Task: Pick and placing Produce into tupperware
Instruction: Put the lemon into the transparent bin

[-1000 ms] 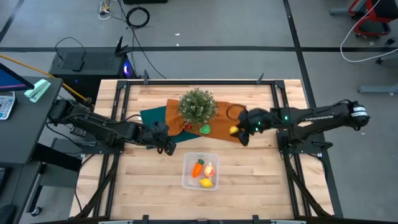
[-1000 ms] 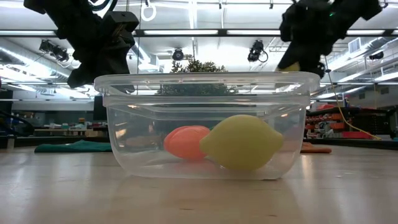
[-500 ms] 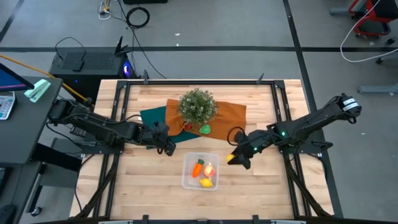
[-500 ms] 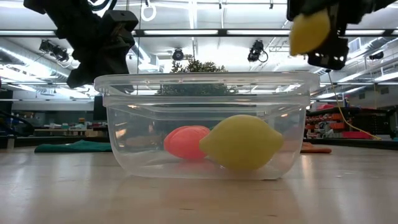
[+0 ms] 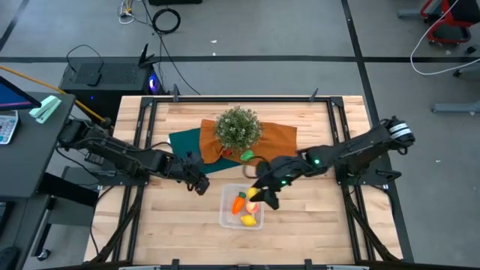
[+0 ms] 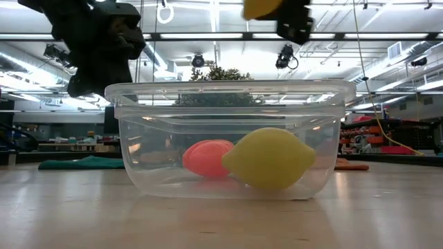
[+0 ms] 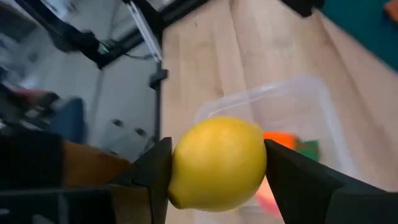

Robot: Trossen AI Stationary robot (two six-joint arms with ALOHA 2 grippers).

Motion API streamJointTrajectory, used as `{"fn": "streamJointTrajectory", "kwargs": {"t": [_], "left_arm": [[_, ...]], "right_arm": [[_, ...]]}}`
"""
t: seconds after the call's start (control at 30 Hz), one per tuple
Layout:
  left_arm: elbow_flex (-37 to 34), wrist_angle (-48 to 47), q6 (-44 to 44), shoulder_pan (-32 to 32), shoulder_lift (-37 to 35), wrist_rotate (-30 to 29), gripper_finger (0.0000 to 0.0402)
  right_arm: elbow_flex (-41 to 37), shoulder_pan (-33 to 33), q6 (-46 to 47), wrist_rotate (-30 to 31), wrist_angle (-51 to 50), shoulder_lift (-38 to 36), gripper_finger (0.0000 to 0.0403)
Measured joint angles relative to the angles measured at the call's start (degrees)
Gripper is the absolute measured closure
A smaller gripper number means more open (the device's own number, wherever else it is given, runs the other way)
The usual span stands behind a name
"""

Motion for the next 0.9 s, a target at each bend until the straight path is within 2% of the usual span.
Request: {"fn": "streamJointTrajectory", "kwargs": {"t": [0.17,0.4,0.9], "left_arm": [[0.0,-2.77,0.02,-2.2,0.0,0.4,0.0294],[0.0,-7.98,-0.54,-5.99,0.0,0.43,0.0294],[-0.02,-11.1,-1.25,-8.37,0.0,-1.42,0.0294]], "right_arm": [[11.33,-1.5,-7.96,-0.69,-9.55,7.62,0.0215],[20.56,-2.13,-12.85,-2.65,-15.31,15.95,0.0215],[21.72,2.16,-16.1,-2.09,-19.69,26.11,0.0215]]}}
